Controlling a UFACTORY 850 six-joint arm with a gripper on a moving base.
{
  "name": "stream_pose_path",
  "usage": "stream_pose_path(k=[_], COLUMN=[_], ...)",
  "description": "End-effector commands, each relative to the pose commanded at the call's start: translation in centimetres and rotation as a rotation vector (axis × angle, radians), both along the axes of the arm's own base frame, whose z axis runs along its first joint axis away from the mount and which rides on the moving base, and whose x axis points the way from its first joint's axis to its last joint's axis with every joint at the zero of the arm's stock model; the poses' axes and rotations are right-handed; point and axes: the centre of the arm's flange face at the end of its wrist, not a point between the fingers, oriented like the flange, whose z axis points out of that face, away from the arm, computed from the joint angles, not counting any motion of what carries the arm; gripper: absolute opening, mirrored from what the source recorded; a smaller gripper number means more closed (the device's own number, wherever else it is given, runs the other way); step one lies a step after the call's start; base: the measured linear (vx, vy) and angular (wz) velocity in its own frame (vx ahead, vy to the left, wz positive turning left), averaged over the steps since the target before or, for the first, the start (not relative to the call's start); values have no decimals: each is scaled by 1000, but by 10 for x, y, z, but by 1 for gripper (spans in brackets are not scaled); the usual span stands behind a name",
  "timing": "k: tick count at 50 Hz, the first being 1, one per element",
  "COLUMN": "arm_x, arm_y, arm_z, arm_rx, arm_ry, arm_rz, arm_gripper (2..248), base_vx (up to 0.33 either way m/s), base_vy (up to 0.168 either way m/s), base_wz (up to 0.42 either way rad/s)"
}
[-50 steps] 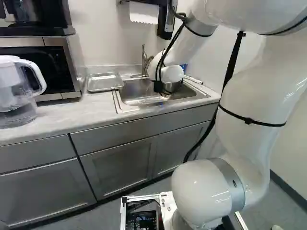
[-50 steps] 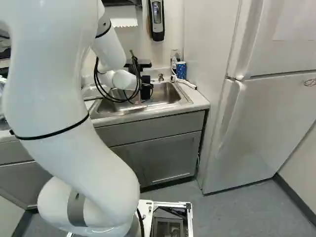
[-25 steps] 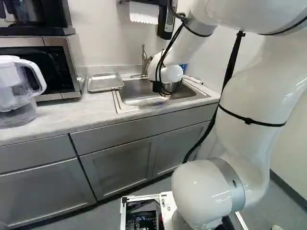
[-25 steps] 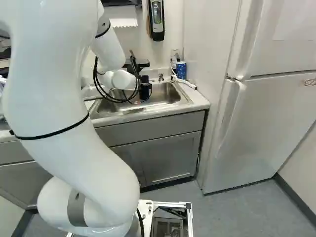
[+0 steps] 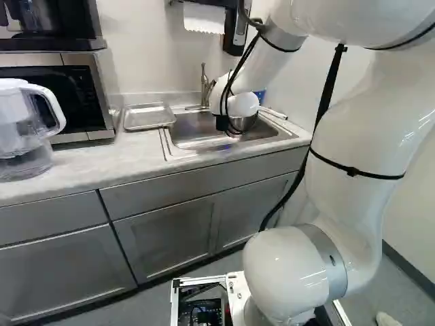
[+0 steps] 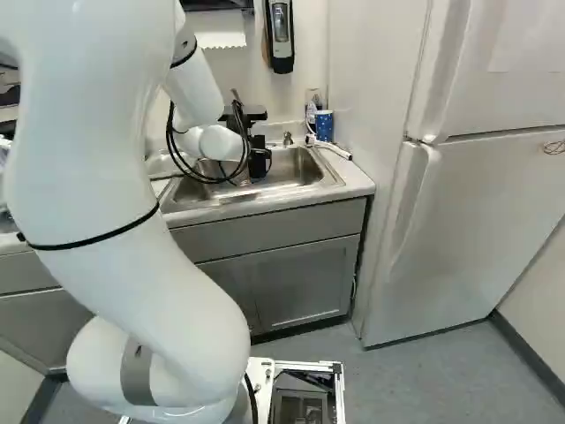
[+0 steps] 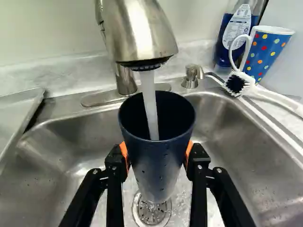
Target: Rinse the cup and place it in the tray
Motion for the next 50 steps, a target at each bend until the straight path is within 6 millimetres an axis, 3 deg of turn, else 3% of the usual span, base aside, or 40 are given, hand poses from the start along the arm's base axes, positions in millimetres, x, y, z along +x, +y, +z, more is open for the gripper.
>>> stream_pose_path(k=[50], arm_x=[0], arm_y=[0], arm_z=[0], arm_rx=[0], arm_ry=[0], arm_rz=[0], arm_gripper=[125], base_vx=[0], base_vy=[0], base_wz=[0])
